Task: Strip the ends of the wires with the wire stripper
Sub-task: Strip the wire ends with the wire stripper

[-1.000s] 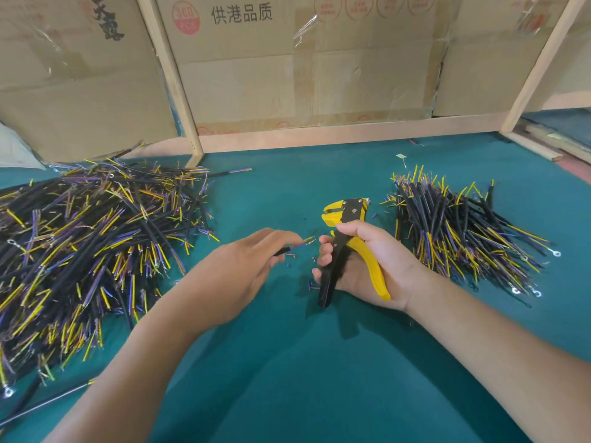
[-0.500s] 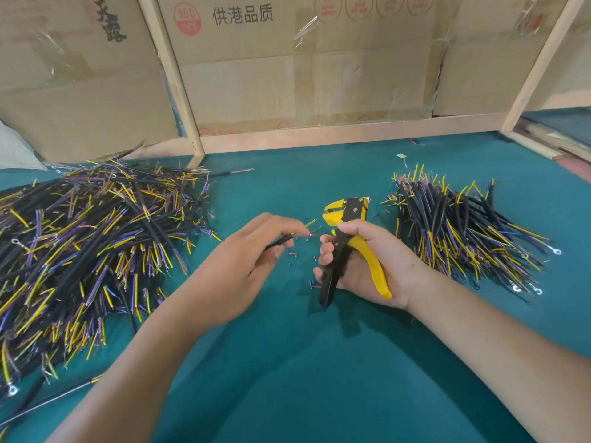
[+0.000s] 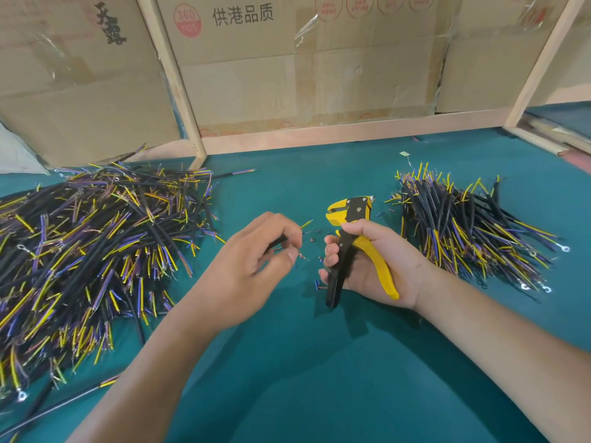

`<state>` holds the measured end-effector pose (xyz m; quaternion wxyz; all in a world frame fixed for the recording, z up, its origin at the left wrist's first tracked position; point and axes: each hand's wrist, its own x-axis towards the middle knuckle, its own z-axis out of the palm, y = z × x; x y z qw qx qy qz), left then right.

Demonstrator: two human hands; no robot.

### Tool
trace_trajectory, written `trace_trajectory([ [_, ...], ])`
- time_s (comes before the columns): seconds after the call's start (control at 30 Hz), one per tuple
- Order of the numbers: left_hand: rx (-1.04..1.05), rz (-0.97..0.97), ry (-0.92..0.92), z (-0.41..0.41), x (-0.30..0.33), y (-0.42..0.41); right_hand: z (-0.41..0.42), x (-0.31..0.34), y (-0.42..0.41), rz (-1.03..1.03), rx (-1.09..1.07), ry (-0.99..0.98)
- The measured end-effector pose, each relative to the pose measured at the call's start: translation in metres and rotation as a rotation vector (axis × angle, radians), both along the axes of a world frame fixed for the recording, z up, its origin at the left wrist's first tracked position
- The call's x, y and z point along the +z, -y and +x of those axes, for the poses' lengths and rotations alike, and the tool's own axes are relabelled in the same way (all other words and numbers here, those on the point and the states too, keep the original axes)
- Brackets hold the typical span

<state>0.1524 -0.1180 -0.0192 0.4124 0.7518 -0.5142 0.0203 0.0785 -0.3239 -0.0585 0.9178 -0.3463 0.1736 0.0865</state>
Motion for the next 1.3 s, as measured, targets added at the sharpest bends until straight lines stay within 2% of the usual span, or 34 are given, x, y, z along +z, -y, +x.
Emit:
trace_trajectory([
  [0.23,0.142,-0.084,0.016,-0.002,-0.003,0.003,0.001,-0.004,0.000,0.016,-0.003,0.008],
  [0.4,0.102,-0.114,-0.163,-0.003,-0.009,0.005,0.003,-0.010,0.002,0.010,0.003,0.024],
  [0.63,0.287,-0.108,0.065,-0.001,-0.014,0.004,0.005,-0.011,-0.002,-0.037,0.014,0.058],
  [1.03,0.362,-0.124,0.101,0.004,-0.010,0.001,-0.011,0.007,-0.015,-0.190,-0.046,0.112],
  [1.2,0.349,-0.168,0.061,0.007,-0.007,0.001,-0.024,0.016,-0.022,-0.339,0.099,0.130],
  [1.3,0.298,-0.180,0.066,0.005,-0.005,-0.001,-0.029,0.017,-0.027,-0.318,0.138,0.143],
])
